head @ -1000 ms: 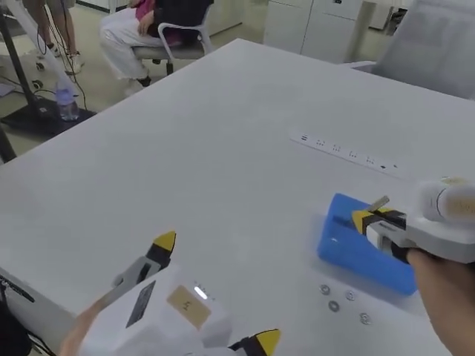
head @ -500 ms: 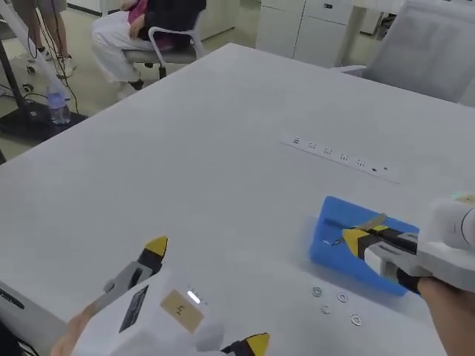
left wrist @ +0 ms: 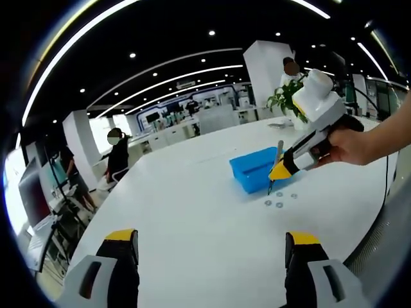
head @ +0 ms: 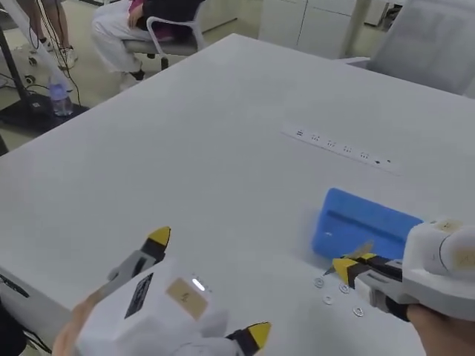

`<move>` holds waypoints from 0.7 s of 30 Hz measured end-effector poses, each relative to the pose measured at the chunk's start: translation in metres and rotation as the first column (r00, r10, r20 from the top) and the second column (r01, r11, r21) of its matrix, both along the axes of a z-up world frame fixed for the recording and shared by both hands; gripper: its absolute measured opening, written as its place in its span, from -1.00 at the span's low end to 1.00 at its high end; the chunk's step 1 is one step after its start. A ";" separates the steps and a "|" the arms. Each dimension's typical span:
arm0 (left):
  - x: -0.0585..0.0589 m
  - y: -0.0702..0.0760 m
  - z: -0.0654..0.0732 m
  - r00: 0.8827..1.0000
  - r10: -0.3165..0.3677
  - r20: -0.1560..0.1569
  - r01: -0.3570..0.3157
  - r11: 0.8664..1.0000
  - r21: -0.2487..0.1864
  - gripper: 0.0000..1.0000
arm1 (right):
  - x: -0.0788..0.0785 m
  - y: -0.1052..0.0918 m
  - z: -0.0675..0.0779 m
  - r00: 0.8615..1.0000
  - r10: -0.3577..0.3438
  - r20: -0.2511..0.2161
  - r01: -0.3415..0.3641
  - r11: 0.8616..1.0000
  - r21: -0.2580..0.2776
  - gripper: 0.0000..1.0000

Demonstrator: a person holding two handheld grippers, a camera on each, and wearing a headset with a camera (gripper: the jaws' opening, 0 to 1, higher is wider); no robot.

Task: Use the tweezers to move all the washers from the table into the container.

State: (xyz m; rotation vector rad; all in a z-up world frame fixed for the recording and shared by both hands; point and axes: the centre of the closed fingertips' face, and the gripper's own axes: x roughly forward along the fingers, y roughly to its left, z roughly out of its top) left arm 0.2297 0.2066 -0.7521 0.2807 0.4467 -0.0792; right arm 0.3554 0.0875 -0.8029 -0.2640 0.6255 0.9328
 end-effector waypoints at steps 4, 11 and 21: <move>0.000 0.000 0.000 1.000 0.001 -0.001 -0.001 1.000 -0.001 0.94 | 0.001 -0.001 -0.008 1.000 0.001 -0.004 -0.001 1.000 -0.025 -0.93; 0.000 0.000 -0.001 1.000 0.001 -0.006 -0.001 1.000 0.004 0.93 | 0.005 -0.001 -0.014 1.000 -0.002 -0.018 0.001 0.999 -0.040 -0.93; 0.001 0.001 -0.002 1.000 0.003 -0.011 -0.003 1.000 0.009 0.92 | 0.004 0.003 -0.013 1.000 0.003 -0.017 -0.003 0.999 -0.038 -0.93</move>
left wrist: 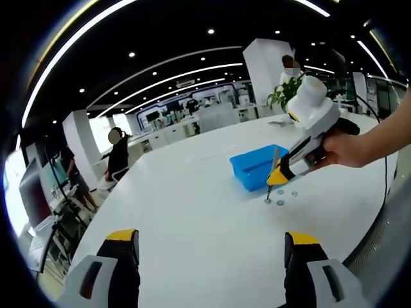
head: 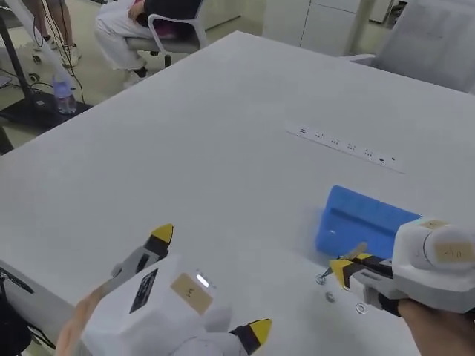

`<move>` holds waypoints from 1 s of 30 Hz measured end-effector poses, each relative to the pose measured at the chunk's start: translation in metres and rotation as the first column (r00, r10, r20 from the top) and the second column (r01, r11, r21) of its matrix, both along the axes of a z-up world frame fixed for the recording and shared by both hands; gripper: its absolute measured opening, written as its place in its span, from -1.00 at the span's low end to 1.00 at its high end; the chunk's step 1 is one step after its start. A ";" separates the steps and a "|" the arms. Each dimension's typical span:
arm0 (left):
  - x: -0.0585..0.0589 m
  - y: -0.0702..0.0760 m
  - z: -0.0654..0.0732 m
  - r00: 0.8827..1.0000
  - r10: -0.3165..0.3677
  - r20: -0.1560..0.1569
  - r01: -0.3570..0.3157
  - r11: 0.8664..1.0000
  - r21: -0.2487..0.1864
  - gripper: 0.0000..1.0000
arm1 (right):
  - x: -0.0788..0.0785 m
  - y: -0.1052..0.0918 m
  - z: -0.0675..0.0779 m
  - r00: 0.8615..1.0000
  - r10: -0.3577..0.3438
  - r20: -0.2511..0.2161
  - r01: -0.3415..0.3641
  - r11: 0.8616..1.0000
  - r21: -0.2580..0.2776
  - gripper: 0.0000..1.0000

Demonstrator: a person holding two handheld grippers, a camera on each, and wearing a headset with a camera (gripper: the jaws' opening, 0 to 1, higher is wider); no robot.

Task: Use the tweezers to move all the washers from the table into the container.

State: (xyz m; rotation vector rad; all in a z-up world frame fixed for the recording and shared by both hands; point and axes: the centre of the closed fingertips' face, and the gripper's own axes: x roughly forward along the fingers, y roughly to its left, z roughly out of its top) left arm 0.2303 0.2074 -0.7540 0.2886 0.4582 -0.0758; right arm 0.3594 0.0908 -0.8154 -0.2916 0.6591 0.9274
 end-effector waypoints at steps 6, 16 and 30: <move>0.000 0.000 0.000 1.000 0.003 0.001 -0.003 1.000 0.000 0.91 | 0.001 0.003 -0.003 1.000 0.011 0.004 -0.011 1.000 -0.012 -0.93; 0.000 0.000 0.000 1.000 0.000 -0.002 0.000 1.000 0.003 0.91 | 0.007 0.008 -0.003 0.996 -0.050 0.070 0.048 0.999 0.026 -0.94; -0.001 0.000 0.000 1.000 0.001 -0.001 -0.001 1.000 0.003 0.90 | 0.012 0.000 0.002 0.993 -0.101 0.052 0.099 0.994 0.051 -0.97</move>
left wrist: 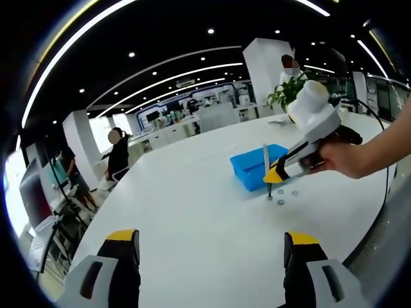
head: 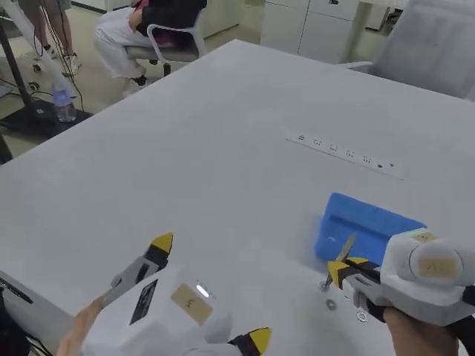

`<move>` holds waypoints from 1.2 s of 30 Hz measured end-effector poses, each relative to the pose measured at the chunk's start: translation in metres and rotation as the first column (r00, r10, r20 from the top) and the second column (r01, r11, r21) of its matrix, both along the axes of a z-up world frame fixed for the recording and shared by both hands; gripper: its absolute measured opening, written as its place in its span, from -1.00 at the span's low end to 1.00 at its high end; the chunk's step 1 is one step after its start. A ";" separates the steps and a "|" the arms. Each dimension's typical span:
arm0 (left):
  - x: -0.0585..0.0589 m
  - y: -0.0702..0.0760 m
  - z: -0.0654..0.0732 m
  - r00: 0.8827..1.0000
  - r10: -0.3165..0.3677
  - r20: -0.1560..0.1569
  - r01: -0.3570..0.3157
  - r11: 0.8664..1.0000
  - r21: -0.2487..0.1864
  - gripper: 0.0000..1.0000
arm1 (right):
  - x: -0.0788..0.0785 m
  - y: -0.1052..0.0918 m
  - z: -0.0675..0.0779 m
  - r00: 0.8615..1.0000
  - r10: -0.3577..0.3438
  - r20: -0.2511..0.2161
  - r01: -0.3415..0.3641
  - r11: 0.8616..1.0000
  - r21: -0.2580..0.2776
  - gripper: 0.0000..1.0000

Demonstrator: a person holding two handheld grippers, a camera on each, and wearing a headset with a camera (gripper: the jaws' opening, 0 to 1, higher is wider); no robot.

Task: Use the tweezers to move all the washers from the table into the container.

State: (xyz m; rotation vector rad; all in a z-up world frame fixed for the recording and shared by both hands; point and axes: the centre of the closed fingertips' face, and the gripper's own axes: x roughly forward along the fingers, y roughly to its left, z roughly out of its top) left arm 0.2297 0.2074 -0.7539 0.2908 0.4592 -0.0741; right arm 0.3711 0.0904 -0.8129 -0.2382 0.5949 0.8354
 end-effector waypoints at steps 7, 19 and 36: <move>0.000 0.000 -0.001 1.000 -0.001 -0.004 0.001 1.000 0.003 0.90 | 0.004 -0.009 0.026 1.000 -0.001 0.026 0.000 0.999 0.038 -0.97; 0.000 0.003 0.001 1.000 0.011 0.006 -0.011 1.000 -0.003 0.89 | 0.027 -0.012 0.064 0.995 -0.052 0.091 0.039 0.990 0.134 -0.97; 0.001 0.003 0.002 1.000 0.018 0.011 -0.018 1.000 -0.016 0.85 | 0.068 -0.004 0.040 0.987 -0.129 0.091 0.115 0.982 0.151 -0.96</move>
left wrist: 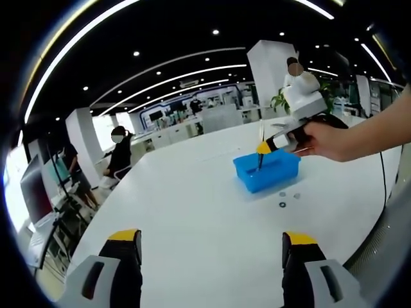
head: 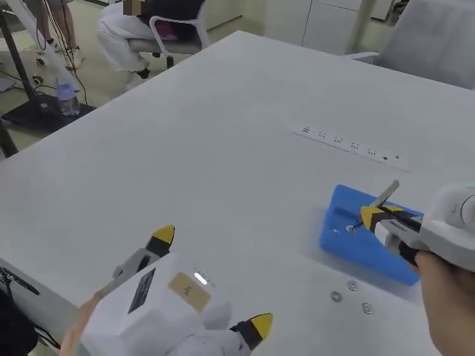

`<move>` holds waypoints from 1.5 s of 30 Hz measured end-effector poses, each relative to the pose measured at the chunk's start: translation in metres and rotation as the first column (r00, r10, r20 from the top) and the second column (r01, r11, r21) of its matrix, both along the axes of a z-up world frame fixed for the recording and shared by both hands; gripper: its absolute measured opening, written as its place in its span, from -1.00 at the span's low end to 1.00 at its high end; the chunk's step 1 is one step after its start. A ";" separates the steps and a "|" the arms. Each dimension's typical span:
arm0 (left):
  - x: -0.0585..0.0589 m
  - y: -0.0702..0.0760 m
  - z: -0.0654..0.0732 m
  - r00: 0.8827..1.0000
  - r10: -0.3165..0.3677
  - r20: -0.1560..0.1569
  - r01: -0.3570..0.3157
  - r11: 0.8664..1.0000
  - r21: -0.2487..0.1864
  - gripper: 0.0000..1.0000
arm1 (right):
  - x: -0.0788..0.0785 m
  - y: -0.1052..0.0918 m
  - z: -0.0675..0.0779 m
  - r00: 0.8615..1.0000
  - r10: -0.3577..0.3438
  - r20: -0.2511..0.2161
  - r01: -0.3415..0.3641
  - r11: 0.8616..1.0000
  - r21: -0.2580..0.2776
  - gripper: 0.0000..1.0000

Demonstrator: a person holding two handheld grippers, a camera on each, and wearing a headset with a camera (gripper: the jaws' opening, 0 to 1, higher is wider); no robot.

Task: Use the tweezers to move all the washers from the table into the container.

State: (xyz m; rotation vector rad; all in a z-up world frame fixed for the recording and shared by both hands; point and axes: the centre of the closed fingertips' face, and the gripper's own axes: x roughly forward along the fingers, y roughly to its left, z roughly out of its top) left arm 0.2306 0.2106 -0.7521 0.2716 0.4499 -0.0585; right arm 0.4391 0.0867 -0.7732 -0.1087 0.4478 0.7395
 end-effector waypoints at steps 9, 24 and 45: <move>0.000 0.001 -0.001 1.000 0.005 -0.008 -0.005 1.000 0.005 0.84 | 0.008 -0.002 -0.023 1.000 -0.006 -0.022 0.005 0.999 -0.044 -0.95; 0.000 0.000 -0.002 1.000 0.003 -0.011 -0.002 1.000 0.009 0.83 | 0.010 -0.005 -0.039 0.999 -0.010 -0.034 0.007 0.997 -0.080 -0.95; -0.001 0.001 -0.004 1.000 0.000 -0.021 0.001 1.000 0.018 0.81 | 0.013 -0.008 -0.037 0.999 -0.011 -0.036 0.009 0.998 -0.065 -0.93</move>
